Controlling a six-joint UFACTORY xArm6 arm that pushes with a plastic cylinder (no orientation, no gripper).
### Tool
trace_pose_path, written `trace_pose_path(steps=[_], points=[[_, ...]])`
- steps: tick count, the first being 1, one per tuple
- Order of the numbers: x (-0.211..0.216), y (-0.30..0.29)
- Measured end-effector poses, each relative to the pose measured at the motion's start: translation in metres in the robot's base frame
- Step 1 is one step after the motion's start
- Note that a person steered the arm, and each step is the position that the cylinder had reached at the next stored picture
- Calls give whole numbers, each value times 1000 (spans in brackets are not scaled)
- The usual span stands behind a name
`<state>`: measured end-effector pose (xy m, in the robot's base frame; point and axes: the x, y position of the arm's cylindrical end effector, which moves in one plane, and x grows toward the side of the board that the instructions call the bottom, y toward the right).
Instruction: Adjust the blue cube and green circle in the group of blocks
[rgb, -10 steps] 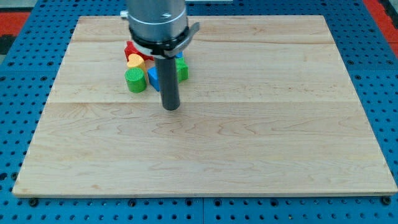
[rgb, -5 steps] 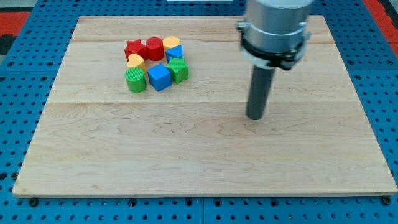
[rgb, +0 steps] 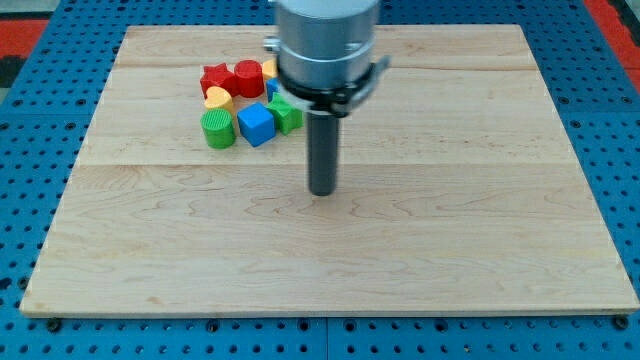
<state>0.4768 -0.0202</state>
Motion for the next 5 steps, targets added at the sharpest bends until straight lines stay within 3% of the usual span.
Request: trace_pose_path(steps=[2,3,5], points=[[-25,-5],[-57,-29],[-66,-77]])
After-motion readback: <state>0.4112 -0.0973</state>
